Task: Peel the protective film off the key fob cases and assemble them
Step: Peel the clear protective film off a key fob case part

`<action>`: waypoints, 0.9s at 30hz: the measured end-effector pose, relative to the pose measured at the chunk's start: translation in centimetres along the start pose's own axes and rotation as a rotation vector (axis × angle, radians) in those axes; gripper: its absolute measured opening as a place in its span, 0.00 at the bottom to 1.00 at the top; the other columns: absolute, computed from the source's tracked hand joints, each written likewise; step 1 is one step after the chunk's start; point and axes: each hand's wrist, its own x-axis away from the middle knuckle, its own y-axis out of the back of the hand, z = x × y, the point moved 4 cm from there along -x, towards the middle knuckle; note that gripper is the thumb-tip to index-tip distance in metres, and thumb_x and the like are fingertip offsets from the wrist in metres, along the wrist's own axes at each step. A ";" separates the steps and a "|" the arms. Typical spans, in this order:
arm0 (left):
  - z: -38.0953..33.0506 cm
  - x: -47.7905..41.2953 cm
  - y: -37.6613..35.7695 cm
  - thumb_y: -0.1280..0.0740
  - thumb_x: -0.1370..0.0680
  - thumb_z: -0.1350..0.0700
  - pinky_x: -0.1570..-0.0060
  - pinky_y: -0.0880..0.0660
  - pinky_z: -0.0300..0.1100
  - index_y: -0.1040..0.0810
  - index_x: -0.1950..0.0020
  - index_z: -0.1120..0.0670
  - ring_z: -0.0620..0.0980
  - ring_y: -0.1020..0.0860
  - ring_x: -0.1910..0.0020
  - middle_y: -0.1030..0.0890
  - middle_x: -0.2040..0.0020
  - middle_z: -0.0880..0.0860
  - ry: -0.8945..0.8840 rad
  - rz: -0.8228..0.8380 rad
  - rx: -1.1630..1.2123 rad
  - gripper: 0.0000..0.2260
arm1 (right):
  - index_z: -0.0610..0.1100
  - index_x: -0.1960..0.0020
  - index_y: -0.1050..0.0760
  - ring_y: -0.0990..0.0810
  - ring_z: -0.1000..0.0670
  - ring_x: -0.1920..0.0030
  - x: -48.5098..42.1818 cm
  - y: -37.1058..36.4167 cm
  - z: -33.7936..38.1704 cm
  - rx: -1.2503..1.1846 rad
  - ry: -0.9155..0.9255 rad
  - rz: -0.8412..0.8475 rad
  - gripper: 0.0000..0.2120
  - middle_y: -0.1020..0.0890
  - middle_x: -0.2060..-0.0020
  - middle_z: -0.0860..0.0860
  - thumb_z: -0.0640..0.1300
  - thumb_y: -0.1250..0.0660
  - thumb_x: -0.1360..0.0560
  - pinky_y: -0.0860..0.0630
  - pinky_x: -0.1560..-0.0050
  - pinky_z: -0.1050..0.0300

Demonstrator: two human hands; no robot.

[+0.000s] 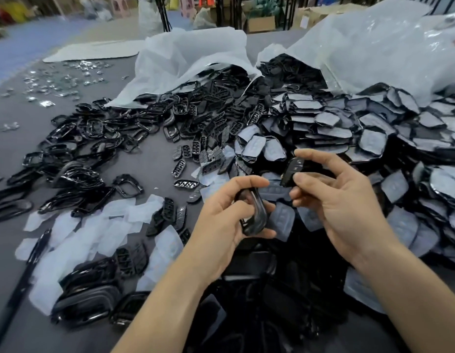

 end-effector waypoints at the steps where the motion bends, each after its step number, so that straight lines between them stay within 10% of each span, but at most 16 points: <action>1: 0.0 0.0 0.1 0.42 0.33 0.66 0.68 0.22 0.42 0.17 0.54 0.52 0.47 0.19 0.59 0.21 0.63 0.56 -0.006 0.006 0.008 0.18 | 0.46 0.47 0.21 0.21 0.53 0.71 0.1 -0.1 0.0 0.011 0.001 0.009 0.13 0.20 0.73 0.48 0.30 0.34 0.25 0.24 0.70 0.65; 11: -0.2 0.0 -0.1 0.40 0.24 0.74 0.67 0.22 0.36 0.26 0.41 0.56 0.49 0.17 0.59 0.19 0.53 0.48 -0.104 -0.046 0.016 0.17 | 0.45 0.51 0.21 0.20 0.52 0.72 0.5 -0.7 -0.3 -0.005 -0.002 -0.001 0.11 0.18 0.71 0.48 0.31 0.34 0.26 0.23 0.69 0.64; 27: -0.7 -0.3 1.1 0.32 0.30 0.64 0.56 0.20 0.41 0.23 0.55 0.56 0.49 0.16 0.58 0.18 0.59 0.51 -0.243 -0.174 0.060 0.07 | 0.40 0.54 0.25 0.15 0.47 0.67 0.2 -0.7 -0.2 -0.271 -0.070 -0.029 0.13 0.18 0.70 0.44 0.35 0.30 0.38 0.22 0.66 0.67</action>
